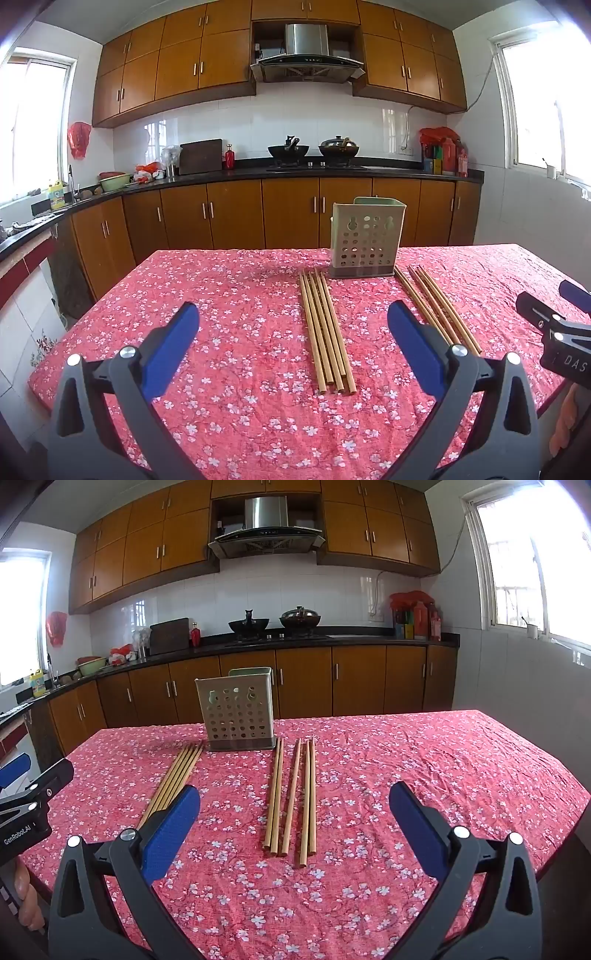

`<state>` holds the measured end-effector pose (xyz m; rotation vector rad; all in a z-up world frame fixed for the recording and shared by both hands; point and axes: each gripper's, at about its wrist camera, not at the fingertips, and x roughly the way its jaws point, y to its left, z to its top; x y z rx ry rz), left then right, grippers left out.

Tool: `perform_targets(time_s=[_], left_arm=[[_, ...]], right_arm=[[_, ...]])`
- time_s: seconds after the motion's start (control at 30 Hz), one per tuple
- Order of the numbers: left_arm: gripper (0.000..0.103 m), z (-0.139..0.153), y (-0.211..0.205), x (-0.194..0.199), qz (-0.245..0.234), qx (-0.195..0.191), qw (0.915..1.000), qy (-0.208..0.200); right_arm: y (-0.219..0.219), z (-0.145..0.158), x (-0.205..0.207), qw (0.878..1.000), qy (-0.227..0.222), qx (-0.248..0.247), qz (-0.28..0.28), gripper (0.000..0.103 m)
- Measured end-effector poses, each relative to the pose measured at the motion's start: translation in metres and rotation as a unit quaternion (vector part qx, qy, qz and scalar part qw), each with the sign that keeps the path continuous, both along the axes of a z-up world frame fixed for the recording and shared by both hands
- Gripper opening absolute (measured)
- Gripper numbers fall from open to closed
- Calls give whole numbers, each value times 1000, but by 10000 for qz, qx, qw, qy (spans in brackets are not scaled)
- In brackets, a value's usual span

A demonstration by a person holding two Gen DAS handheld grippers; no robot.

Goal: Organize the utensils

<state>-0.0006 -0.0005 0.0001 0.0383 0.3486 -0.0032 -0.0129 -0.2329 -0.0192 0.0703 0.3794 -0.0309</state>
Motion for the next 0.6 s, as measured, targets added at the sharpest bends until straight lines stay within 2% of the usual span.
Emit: perform_targets(time_s=[0.6], left_arm=[[99, 0, 0, 0, -12, 1, 10000, 30]], right_arm=[[0, -1, 0, 10000, 9, 17, 3, 101]])
